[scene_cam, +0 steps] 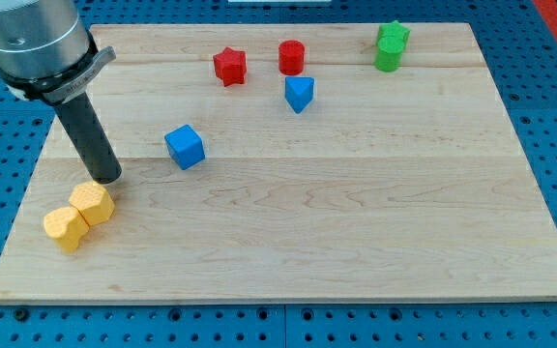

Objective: Move the blue cube vertically below the red star

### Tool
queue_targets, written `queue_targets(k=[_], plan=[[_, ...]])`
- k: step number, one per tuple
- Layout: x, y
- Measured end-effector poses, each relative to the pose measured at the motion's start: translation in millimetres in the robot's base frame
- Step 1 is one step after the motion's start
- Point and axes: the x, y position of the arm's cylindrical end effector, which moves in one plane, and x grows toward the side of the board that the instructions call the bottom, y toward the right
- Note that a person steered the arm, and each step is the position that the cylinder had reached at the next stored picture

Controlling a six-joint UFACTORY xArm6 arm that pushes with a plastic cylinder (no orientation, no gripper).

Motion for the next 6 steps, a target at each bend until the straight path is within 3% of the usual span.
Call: queue_targets(k=[1,3,6], plan=[[-4.3,14.9],[-40.8,117.9],[-46.9,132.5]])
